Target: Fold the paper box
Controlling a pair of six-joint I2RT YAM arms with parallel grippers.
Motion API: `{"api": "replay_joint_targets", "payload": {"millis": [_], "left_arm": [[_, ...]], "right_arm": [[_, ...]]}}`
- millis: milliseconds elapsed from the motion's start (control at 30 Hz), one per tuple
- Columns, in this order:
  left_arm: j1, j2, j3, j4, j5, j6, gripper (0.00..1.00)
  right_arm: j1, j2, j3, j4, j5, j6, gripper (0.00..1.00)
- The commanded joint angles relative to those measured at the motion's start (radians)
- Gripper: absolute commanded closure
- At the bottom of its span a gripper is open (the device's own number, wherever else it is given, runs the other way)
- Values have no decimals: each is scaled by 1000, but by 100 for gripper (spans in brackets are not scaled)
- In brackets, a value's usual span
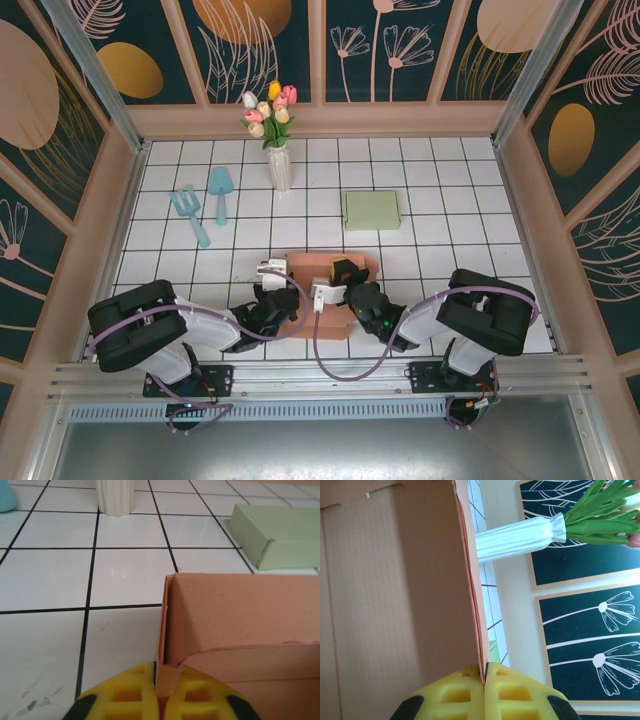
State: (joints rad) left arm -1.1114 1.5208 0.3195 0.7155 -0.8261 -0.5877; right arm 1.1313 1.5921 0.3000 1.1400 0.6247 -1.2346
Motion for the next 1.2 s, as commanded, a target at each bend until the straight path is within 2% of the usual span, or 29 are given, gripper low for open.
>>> {"api": "replay_joint_targets", "payload": {"millis": [0, 167, 400, 500, 633, 800, 900, 933, 1033, 1167], "left_arm": [[15, 22, 17, 22, -98, -49, 100], [14, 33, 44, -36, -107, -80, 100], [15, -27, 14, -68, -99, -102, 100], [15, -79, -6, -99, -101, -105, 100], [15, -154, -30, -157, -97, -134, 100], [15, -237, -66, -178, -63, -150, 100], [14, -281, -73, -199, -30, -152, 100], [15, -292, -73, -206, -24, -156, 100], [15, -318, -84, -220, -26, -161, 100], [15, -333, -103, -219, -52, -164, 100]], "right_arm": [[2, -12, -17, -202, -32, 105, 90], [23, -113, -2, -292, -44, 178, 77], [43, -359, 6, -534, -109, 329, 62], [44, -469, -3, -577, -104, 382, 62], [42, -640, 44, -701, -79, 627, 61], [41, -744, 150, -912, 2, 1152, 69], [38, -729, 191, -1001, -15, 1377, 84], [40, -713, 202, -1013, -22, 1439, 86], [39, -649, 238, -1026, -23, 1546, 88], [38, -550, 278, -1002, 11, 1541, 90]]}}
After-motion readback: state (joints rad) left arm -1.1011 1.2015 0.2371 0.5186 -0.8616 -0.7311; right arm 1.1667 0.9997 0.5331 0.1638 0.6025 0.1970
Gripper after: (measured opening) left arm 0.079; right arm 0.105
